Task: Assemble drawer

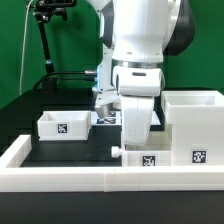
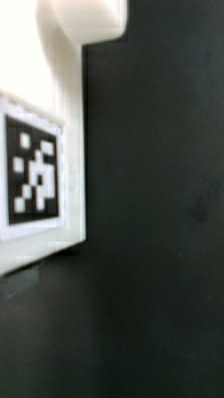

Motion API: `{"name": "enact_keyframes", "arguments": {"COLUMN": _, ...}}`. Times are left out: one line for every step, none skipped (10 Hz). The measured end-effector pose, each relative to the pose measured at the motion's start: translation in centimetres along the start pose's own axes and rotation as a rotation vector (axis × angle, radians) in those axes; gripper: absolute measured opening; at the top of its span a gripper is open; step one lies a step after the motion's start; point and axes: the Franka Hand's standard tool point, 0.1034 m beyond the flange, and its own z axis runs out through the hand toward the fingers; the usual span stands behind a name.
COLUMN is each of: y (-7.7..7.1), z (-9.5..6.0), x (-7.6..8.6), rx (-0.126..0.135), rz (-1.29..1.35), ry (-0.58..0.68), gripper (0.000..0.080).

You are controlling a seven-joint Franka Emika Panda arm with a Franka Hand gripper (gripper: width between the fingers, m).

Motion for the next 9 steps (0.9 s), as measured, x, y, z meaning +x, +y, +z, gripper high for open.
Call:
{"name": "enact_keyframes", "arguments": {"y": 0.0, "z": 0.0, "x": 0.0, "rx": 0.0, "rz": 0.0, "ry": 0.0, "gripper": 0.0042}}
{"name": "enact_keyframes", "arguments": {"y": 0.0, "z": 0.0, "x": 0.0, "rx": 0.0, "rz": 0.0, "ry": 0.0, "gripper": 0.0042}}
{"name": "enact_keyframes", "arguments": {"y": 0.0, "z": 0.0, "x": -0.1, "rx": -0.003, "rz": 0.005, "ry": 0.002, "gripper": 0.0042}}
{"name": "enact_keyframes", "arguments": {"y": -0.4, "z": 0.2, "x": -0.4, "rx": -0.019, "rz": 0.021, "ry": 0.008, "gripper": 0.0042}}
{"name": "enact_keyframes", "arguments": {"y": -0.8, "z": 0.3, "x": -0.1, "rx": -0.015, "rz": 0.07, "ry": 0.011, "gripper": 0.0042}}
{"name": "enact_keyframes", "arguments": {"y": -1.0, "z": 0.3, "x": -0.1, "rx": -0.002, "rz": 0.125, "ry": 0.005, "gripper": 0.0042}}
{"name": "enact_keyframes", "arguments": {"y": -0.9, "z": 0.2, "x": 0.5, "rx": -0.004, "rz": 0.151, "ry": 0.007, "gripper": 0.0042}}
{"name": "enact_keyframes", "arguments": {"y": -0.8, "z": 0.2, "x": 0.9, "rx": -0.005, "rz": 0.154, "ry": 0.008, "gripper": 0.0042}}
{"name": "enact_keyframes", "arguments": {"y": -0.7, "z": 0.1, "x": 1.3, "rx": -0.007, "rz": 0.155, "ry": 0.009, "gripper": 0.0042}}
